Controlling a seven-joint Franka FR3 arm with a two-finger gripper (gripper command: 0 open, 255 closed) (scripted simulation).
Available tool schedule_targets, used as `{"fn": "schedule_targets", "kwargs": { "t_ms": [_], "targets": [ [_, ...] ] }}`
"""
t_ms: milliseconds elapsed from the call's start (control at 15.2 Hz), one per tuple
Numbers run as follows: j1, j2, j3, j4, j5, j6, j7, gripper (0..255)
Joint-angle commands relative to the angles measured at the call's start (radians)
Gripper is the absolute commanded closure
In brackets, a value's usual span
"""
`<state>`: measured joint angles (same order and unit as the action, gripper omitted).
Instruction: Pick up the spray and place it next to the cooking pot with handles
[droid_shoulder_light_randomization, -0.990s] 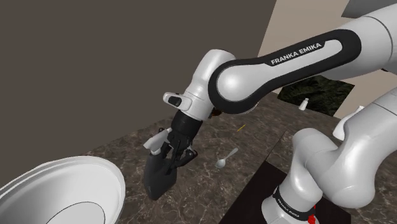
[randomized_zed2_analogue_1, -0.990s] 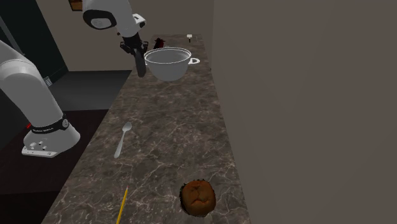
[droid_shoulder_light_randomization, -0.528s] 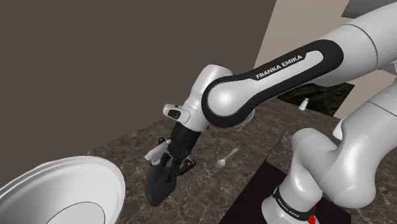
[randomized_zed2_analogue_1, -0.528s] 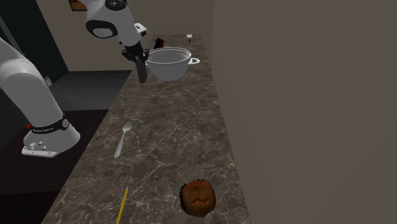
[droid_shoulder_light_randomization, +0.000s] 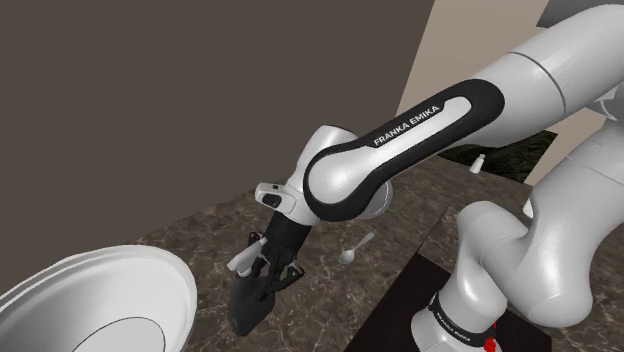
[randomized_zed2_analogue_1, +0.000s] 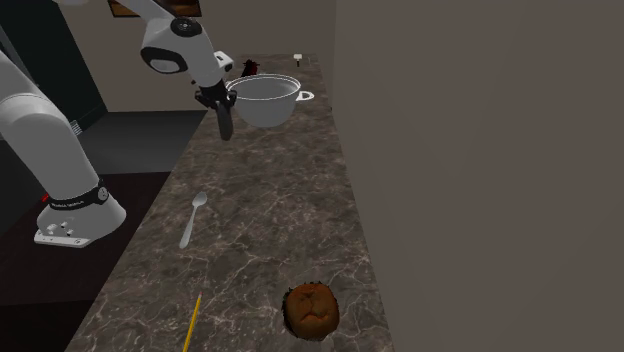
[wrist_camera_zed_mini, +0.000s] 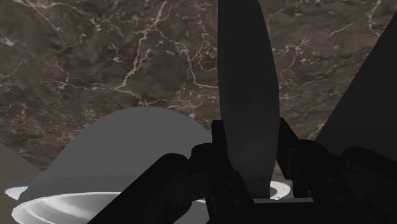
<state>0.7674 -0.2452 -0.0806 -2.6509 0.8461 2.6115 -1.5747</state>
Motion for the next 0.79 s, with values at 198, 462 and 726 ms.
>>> {"fn": "schedule_targets", "kwargs": {
  "t_ms": [198,462,726],
  "targets": [
    [0.028,0.065,-0.015,-0.001,0.098,0.047,-0.1,255],
    [0.032,0.076,-0.017,0.0,0.116,0.054,-0.117,255],
    [0.032,0.076,-0.017,0.0,0.116,0.054,-0.117,255]
  ]
}}
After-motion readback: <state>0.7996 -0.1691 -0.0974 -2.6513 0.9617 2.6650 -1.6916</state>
